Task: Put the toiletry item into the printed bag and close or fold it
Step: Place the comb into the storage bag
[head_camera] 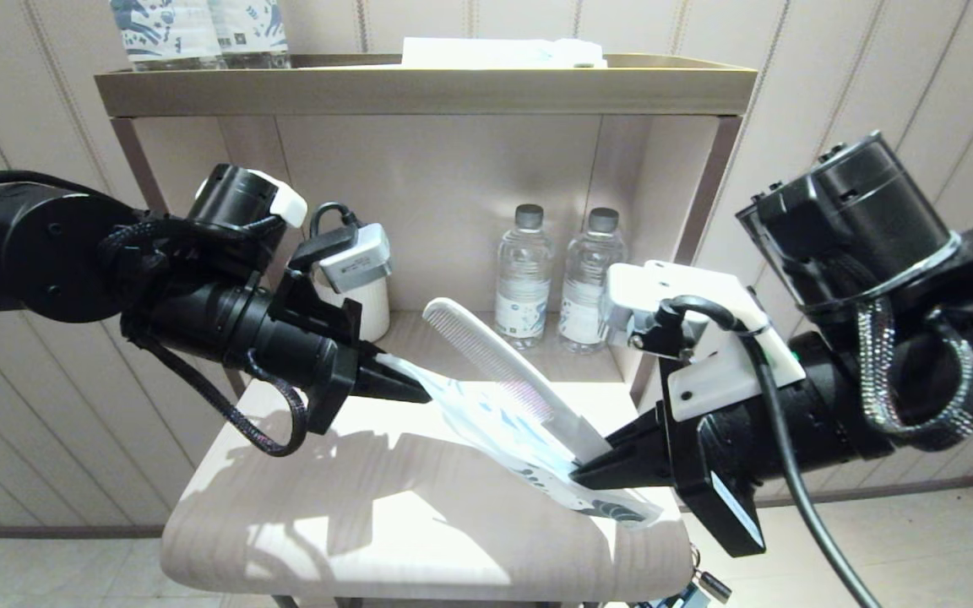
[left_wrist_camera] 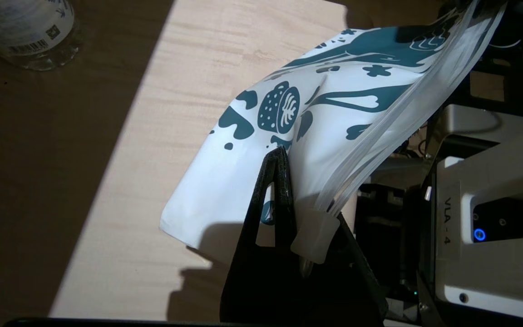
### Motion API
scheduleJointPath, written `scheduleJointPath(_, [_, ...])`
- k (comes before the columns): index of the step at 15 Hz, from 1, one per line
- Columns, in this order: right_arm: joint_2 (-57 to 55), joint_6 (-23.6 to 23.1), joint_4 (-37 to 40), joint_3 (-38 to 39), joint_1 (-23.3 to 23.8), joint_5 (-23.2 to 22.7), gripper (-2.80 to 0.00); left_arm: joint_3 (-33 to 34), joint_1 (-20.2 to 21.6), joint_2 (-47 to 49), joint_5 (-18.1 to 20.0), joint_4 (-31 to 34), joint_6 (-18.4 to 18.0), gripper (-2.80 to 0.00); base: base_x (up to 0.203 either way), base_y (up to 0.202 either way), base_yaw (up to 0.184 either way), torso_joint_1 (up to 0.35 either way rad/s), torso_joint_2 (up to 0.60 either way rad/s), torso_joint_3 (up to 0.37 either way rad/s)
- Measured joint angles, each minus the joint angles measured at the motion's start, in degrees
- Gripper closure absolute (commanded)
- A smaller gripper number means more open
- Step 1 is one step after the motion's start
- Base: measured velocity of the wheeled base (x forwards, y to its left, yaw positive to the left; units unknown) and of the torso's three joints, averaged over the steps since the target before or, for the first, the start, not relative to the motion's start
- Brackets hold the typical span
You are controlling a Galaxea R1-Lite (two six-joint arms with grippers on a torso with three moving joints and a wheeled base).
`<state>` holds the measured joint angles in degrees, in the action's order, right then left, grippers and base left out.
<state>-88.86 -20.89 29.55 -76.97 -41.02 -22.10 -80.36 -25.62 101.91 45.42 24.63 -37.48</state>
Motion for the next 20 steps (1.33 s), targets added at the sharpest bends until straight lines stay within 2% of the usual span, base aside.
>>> scheduleJointPath(4, [-1.59, -1.66, -0.09, -0.96, 2.98, 0.13, 0.00, -2.48, 0.05, 2.01, -0.24, -0.31, 1.18, 0.00, 0.000, 0.000, 0.000, 0.000, 0.00, 0.000])
scheduleJointPath(6, [-2.32, -2.18, -0.06, -1.92, 3.91, 1.21, 0.00, -3.02, 0.01, 2.81, -1.63, -1.82, 2.64, 0.00, 0.000, 0.000, 0.000, 0.000, 0.00, 0.000])
scheduleJointPath(15, [-3.42, -2.86, 0.07, -3.62, 3.68, 4.70, 0.00, -2.71, -0.12, 6.18, -3.48, -13.79, 11.93, 0.00, 0.000, 0.000, 0.000, 0.000, 0.00, 0.000])
scheduleJointPath(18, [-3.87, -2.86, 0.00, -3.64, 3.95, 5.20, 0.00, -2.46, -0.28, 6.41, -4.33, -14.33, 12.87, 0.00, 0.000, 0.000, 0.000, 0.000, 0.00, 0.000])
scheduleJointPath(20, [-4.19, -3.20, -0.09, -3.15, 4.08, 7.36, 0.00, -2.61, -0.41, 6.41, -4.36, -14.40, 14.56, 0.00, 0.000, 0.000, 0.000, 0.000, 0.00, 0.000])
